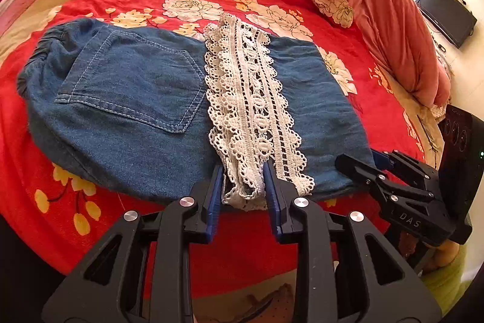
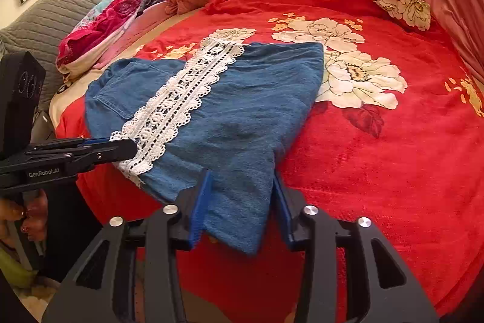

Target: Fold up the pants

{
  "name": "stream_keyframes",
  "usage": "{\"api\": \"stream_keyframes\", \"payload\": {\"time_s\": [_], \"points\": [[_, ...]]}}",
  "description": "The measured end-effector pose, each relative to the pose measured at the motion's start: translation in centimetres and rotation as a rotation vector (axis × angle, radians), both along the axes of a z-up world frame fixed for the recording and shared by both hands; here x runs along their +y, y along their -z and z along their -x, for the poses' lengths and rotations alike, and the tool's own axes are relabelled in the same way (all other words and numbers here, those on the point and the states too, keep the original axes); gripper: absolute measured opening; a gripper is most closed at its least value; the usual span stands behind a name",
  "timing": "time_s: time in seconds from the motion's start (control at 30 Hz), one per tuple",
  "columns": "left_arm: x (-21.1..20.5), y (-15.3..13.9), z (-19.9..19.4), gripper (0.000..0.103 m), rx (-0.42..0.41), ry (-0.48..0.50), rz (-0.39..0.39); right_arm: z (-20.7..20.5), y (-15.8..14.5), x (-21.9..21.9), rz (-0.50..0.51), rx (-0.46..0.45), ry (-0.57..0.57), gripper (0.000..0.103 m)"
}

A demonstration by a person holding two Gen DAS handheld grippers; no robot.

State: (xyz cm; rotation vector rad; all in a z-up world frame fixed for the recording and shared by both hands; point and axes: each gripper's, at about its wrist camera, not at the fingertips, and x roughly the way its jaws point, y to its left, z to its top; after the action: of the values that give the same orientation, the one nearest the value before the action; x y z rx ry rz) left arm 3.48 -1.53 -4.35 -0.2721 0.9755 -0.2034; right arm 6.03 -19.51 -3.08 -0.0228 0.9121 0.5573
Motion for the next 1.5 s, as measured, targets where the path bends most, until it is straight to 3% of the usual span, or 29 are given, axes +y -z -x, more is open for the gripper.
{"api": "stream_keyframes", "payload": {"time_s": [0.1,0.17,0.4,0.63,0.97,1.37,1.47,1.5], "points": [[-0.1,-0.1,0.0,0.02,-0.003,0.003,-0.008,-0.1,-0.1,-0.3,-0.009,-0.008,0.009,0.042],[-0.1,-0.1,0.1,0.022,-0.005,0.0,-0.006,0.0,-0.3,-0.5,-0.005,-0.024,0.018,0.049],[-0.2,-0.6,0.4,0.029,-0.012,0.0,-0.017,0.3,-1.6,-1.2,0.002,-0.113,0.068,0.053],[0.2,-1.3,0.7,0.035,-0.024,-0.002,-0.016,1.5,-2.9,0.6,0.017,-0.199,0.016,0.054],[1.2,-1.7,1.1,0.042,-0.028,-0.01,-0.017,1.8,-0.1,4.1,0.158,-0.135,-0.052,0.055],[3.4,-3.4,2.2,0.065,-0.082,-0.046,-0.022,2.2,-2.6,2.6,0.038,-0.138,0.028,0.058],[4.2,-3.7,2.5,0.072,-0.093,-0.056,-0.015,2.2,-3.5,2.5,0.008,-0.145,0.054,0.076],[4.4,-3.8,2.6,0.073,-0.096,-0.057,-0.011,2.3,-3.8,2.6,0.001,-0.151,0.064,0.077]]}}
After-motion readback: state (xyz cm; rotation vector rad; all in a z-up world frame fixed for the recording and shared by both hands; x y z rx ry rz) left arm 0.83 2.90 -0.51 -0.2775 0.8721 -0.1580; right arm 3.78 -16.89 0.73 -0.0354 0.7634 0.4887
